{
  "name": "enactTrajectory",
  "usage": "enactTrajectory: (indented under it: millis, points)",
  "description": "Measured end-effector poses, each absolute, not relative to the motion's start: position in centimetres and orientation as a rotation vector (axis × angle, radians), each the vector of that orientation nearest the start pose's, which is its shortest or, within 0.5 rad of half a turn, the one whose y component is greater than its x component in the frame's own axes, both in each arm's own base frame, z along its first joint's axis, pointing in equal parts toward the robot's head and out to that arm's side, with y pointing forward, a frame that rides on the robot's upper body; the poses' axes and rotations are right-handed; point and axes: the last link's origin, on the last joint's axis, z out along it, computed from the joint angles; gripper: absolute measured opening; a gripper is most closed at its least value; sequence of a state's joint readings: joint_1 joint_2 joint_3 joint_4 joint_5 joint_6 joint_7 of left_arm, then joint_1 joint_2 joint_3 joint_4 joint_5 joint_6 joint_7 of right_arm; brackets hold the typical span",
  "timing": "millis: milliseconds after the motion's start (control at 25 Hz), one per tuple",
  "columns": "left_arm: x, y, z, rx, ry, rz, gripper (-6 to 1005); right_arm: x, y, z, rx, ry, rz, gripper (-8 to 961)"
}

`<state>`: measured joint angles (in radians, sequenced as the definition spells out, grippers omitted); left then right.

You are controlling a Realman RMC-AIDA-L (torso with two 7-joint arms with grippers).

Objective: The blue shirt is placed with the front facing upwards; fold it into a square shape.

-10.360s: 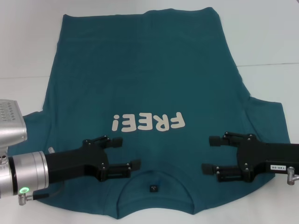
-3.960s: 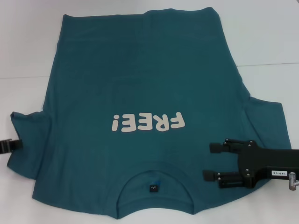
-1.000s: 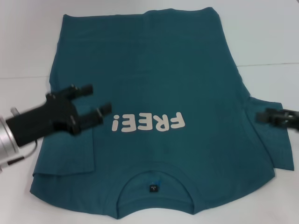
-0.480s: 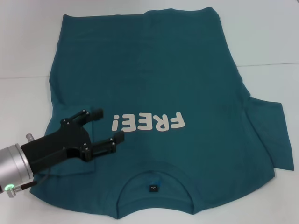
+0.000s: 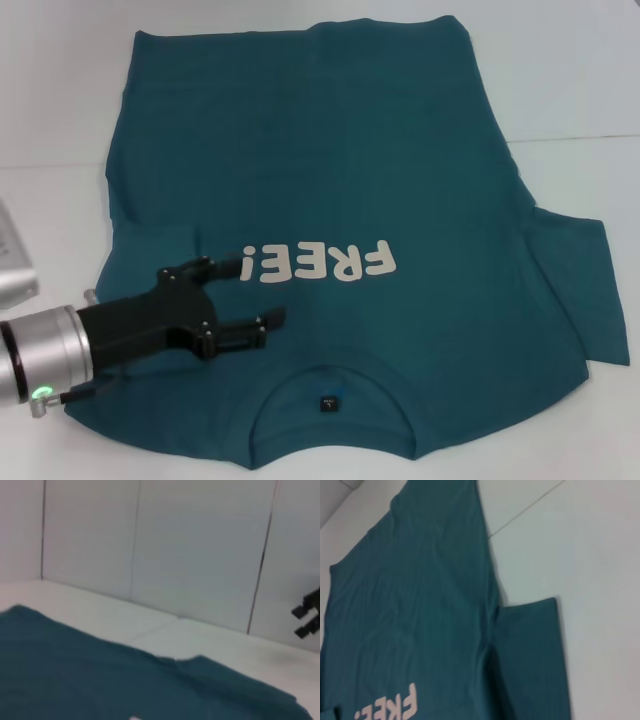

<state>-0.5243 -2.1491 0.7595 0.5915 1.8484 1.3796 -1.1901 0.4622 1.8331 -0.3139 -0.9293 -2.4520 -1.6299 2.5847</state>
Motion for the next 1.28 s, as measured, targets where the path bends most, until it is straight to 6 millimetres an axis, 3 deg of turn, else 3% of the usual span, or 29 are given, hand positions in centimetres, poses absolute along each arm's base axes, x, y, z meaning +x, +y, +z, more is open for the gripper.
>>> enactTrajectory:
  millis: [200,560,1280]
  points:
    - [-25.2,33.9,-3.9,-2.641,-0.556,-0.704,922,36.7,31.0,17.5,-1.712,1.945,0.441,925]
    - [-26.1,33.3,-3.8,-2.636,-0.606,-0.69,922,36.1,31.6,14.8,-1.775,1.95,0.41,925]
    - [-26.0,33.1,-4.1,-2.658,-0.612,-0.68,922,36.2,33.3,10.2,-1.806,1.953,0.294,925]
